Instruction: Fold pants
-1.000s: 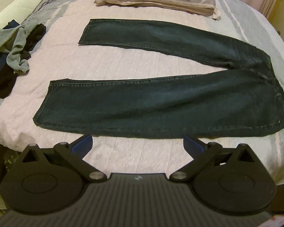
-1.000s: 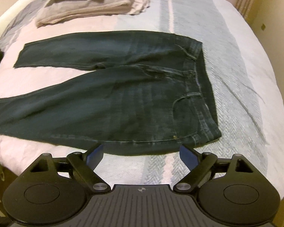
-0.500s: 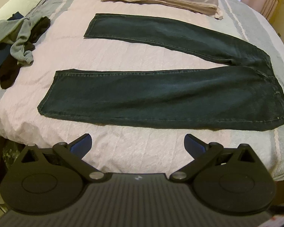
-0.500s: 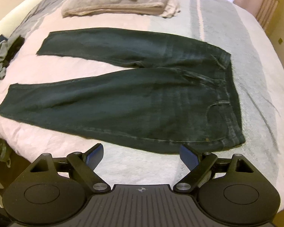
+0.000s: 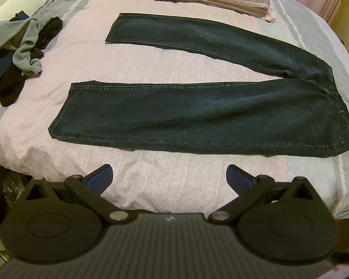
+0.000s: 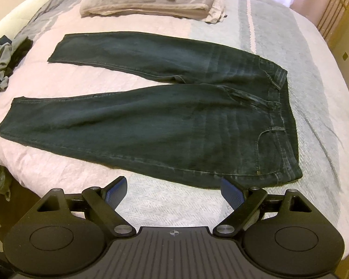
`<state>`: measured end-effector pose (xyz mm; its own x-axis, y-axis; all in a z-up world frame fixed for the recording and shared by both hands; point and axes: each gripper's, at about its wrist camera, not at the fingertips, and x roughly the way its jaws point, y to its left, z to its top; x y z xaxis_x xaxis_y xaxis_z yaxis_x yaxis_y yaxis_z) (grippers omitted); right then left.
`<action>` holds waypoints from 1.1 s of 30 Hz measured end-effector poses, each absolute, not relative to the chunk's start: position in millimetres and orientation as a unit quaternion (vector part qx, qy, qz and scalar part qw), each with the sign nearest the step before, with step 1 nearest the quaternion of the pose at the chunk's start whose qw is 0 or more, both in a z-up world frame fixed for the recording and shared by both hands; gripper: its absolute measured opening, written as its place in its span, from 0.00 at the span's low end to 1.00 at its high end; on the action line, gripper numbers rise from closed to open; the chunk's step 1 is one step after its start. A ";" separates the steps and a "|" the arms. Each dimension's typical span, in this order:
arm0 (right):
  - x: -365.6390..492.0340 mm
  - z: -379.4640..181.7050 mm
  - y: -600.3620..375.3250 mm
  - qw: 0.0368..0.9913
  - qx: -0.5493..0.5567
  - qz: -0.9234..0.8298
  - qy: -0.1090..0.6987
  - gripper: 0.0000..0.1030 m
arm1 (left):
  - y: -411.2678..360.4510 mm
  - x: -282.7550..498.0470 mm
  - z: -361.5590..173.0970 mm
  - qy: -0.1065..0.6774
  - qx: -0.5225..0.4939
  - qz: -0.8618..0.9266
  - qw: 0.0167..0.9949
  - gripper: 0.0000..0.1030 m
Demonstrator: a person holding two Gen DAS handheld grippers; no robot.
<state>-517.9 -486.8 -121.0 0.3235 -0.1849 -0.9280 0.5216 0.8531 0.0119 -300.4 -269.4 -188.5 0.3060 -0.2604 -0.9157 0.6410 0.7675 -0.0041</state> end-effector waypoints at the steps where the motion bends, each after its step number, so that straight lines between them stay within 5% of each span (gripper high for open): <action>1: -518.1 -120.9 -486.4 0.797 0.157 -0.223 0.538 0.82 | -269.2 -299.4 -188.8 0.515 0.185 -0.288 0.786 0.99; 17: -536.3 -118.5 -496.2 0.769 0.162 -0.282 0.551 0.82 | -286.4 -268.6 -195.5 0.504 0.215 -0.342 0.764 0.99; 33: -506.6 -146.8 -625.3 0.759 0.184 -0.266 0.565 0.82 | -416.5 -223.5 -201.6 0.515 0.243 -0.335 0.750 0.99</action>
<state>-506.6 -625.3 -146.8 0.2199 -0.1954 -0.9557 0.6111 0.7912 -0.0211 -223.5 -416.5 -201.6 0.2448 -0.2528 -0.9360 0.7540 0.6566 0.0199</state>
